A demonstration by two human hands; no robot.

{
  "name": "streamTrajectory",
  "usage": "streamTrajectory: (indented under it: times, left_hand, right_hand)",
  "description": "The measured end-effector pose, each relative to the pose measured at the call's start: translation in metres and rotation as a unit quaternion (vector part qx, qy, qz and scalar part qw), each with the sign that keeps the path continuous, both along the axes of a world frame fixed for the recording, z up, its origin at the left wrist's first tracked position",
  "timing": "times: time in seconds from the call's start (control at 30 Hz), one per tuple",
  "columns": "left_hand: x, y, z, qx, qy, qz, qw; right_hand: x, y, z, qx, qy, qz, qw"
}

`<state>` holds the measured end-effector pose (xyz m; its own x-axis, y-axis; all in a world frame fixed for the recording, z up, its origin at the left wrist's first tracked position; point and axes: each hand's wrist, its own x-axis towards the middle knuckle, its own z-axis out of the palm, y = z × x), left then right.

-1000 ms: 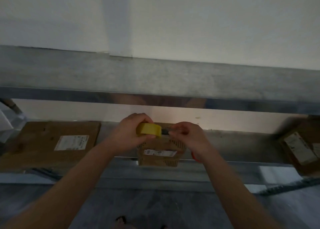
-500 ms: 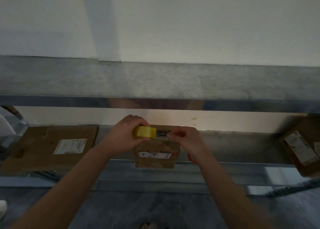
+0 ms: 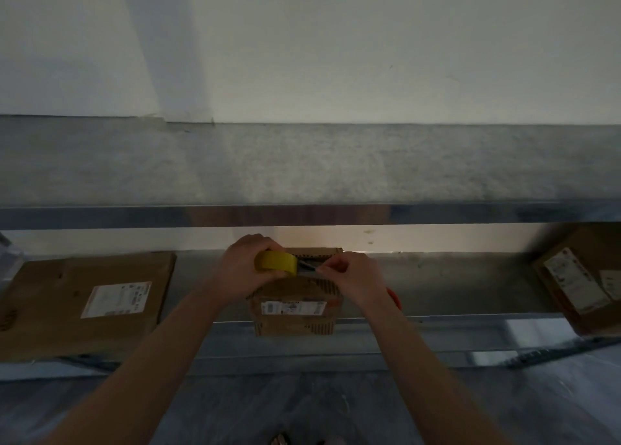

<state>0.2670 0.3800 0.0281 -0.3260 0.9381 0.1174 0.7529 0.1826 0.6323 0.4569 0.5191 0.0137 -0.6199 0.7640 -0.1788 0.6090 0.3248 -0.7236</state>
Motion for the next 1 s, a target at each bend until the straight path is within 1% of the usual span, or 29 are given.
streamTrajectory:
  times: [0.1,0.23,0.27,0.37,0.57,0.73,0.87,1.0]
  left_hand:
    - [-0.005,0.011,0.0,-0.007,-0.028,0.008,1.0]
    - [-0.015,0.019,0.001,-0.046,-0.079,-0.021,0.996]
    - [-0.017,0.019,0.0,-0.063,-0.074,-0.024,0.995]
    - [-0.02,0.02,-0.003,-0.108,-0.017,-0.036,0.993]
    - [-0.018,0.021,0.0,-0.152,0.025,-0.059,0.986]
    - [-0.016,0.016,-0.002,-0.131,-0.024,-0.042,0.99]
    - [-0.013,0.008,-0.01,-0.102,-0.046,-0.041,0.993]
    - [-0.012,0.006,-0.019,-0.101,-0.05,-0.04,0.993]
  right_hand:
    - [-0.004,0.004,-0.003,-0.007,0.007,-0.021,1.0]
    - [-0.006,0.008,-0.005,-0.004,0.009,-0.021,1.0]
    - [-0.006,0.008,-0.006,-0.003,0.012,-0.02,1.0]
    - [-0.002,0.009,-0.008,-0.013,0.035,-0.019,0.999]
    - [0.006,0.011,-0.012,-0.007,0.033,0.01,0.999]
    - [0.006,0.009,-0.013,-0.014,0.054,0.002,0.998]
    - [0.008,0.008,-0.011,-0.005,0.073,-0.004,0.997]
    - [0.007,0.012,-0.014,0.003,0.081,-0.011,0.997]
